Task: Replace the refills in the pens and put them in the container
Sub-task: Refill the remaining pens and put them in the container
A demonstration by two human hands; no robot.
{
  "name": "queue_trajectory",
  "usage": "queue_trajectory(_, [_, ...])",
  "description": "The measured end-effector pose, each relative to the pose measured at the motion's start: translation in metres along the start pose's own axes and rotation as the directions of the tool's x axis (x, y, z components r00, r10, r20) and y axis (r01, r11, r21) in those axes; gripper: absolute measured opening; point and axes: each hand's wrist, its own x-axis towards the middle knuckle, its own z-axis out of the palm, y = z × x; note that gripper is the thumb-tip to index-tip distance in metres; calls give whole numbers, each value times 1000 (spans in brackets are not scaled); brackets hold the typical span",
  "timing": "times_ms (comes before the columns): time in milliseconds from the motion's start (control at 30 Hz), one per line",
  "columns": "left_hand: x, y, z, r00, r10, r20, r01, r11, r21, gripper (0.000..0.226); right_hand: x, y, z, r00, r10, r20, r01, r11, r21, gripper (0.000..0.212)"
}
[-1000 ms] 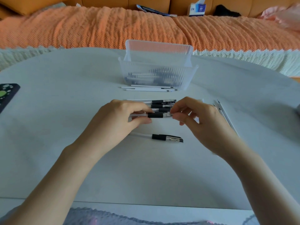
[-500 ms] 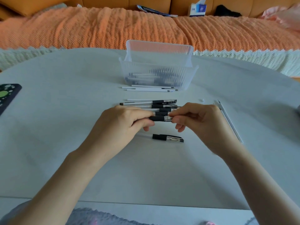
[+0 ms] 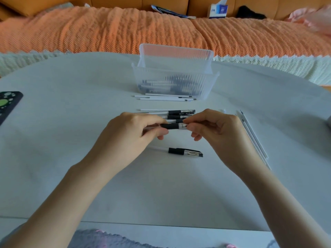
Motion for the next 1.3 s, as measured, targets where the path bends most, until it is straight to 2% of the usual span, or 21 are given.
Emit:
queue_trajectory(67, [2,-1,1,1000,0,-6,0,1000,2,4,1,2,-3,999,50,-14,-50,999,-14,17])
queue_trajectory(167, [3,-3,-2,999,-22,-35,22,1000,-10,12,2,3,-12,996,90,-5,-90,987,-130,15])
queue_trajectory(267, [6,-7,-7,999,-9,-51,9,1000,-11,14,-1,1,-20,986,95,135,-52,956,-289,19])
queue_trajectory(367, [16,-8,-13,998,-7,-65,6,1000,-13,16,-3,4,-18,947,116,300,24,904,-427,24])
queue_trajectory(433, [27,-5,-19,996,-5,-87,4,1000,-21,17,-4,7,-14,939,99,329,66,887,-457,21])
queue_trajectory(633, [83,3,-26,994,20,-103,-21,1000,-12,20,-4,6,-13,953,72,293,83,870,-486,7])
queue_trajectory(933, [158,-6,-19,999,-29,34,28,999,46,20,-4,1,-15,965,76,252,40,904,-426,7])
queue_trajectory(1033, [160,-6,-15,995,-51,85,47,998,49,19,-4,1,-15,972,60,229,36,918,-394,6])
queue_trajectory(1133, [150,-6,-14,996,-31,79,30,999,15,19,-3,0,-17,983,34,182,36,928,-370,7])
queue_trajectory(1233, [127,6,-14,998,25,53,-24,999,-23,19,-2,-2,-20,989,39,139,12,937,-350,7])
queue_trajectory(1300, [105,16,-16,993,114,-15,-114,993,-8,18,-1,-2,-21,992,45,121,-4,949,-315,6])
